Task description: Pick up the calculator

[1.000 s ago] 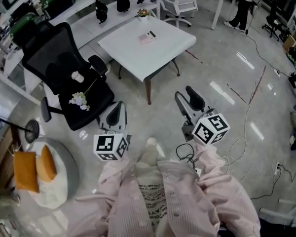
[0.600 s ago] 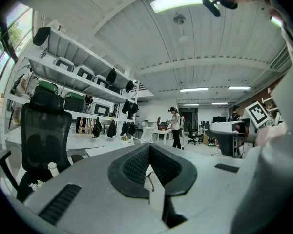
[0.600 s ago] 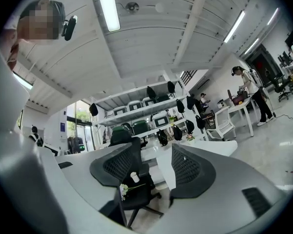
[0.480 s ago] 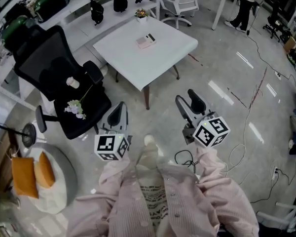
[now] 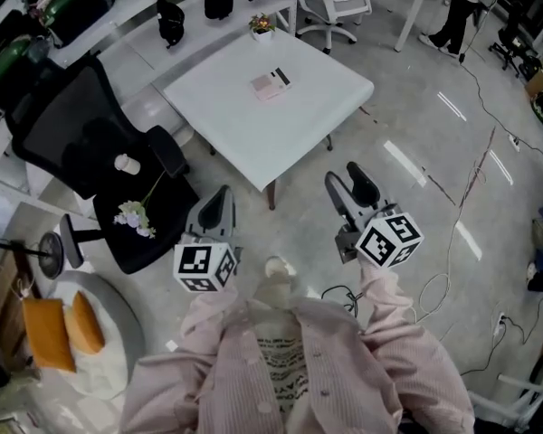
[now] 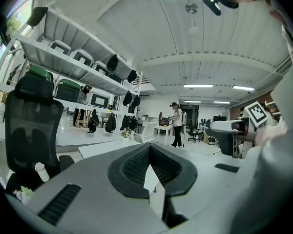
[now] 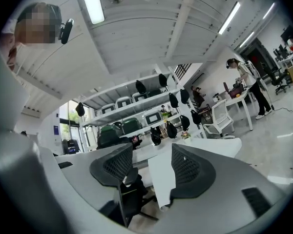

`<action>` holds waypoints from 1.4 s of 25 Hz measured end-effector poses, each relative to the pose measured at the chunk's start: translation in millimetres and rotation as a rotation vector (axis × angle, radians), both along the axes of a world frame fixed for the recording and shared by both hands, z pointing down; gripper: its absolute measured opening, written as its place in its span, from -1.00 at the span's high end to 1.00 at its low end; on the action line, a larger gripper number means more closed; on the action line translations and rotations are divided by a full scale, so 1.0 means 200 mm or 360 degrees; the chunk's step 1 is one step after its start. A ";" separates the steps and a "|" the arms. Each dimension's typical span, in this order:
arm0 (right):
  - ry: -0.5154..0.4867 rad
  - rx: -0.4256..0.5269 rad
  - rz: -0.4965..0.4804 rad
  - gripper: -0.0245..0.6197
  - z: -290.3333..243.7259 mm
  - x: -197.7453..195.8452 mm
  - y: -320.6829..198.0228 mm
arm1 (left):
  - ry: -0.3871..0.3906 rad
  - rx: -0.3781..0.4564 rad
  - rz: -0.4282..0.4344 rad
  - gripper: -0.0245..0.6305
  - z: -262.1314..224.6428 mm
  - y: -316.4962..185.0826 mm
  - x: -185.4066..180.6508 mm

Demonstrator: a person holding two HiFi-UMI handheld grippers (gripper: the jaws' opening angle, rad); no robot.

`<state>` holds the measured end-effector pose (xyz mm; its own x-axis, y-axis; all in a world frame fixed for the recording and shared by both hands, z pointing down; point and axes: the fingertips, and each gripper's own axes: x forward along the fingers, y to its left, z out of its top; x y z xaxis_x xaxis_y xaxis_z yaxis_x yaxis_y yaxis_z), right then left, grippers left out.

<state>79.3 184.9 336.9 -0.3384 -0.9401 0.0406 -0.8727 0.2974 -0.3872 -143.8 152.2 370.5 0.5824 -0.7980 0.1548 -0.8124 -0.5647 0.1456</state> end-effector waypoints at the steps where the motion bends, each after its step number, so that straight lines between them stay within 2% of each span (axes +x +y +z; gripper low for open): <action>1: -0.0010 -0.0011 0.0005 0.25 0.02 0.00 -0.04 | 0.0000 -0.0008 0.0000 0.93 0.01 -0.05 0.00; 10: -0.0045 -0.0052 0.0017 0.25 0.09 0.03 -0.36 | -0.0001 -0.0033 0.0039 0.93 0.08 -0.40 0.05; 21: -0.0088 -0.0099 0.0038 0.25 0.18 0.05 -0.56 | 0.0004 -0.0095 0.0100 0.92 0.16 -0.57 0.10; 29: -0.0123 -0.0160 0.0005 0.25 0.27 0.11 -0.83 | -0.0016 -0.0162 0.0044 0.93 0.25 -0.80 0.13; 35: -0.0144 -0.0247 -0.0062 0.25 0.38 0.16 -1.13 | -0.0024 -0.0247 -0.0018 0.93 0.35 -1.04 0.18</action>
<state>111.0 -41.1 412.9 -0.3830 -0.9112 0.1518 -0.8213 0.2608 -0.5073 -106.9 -55.1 440.1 0.5703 -0.7702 0.2855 -0.8213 -0.5271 0.2183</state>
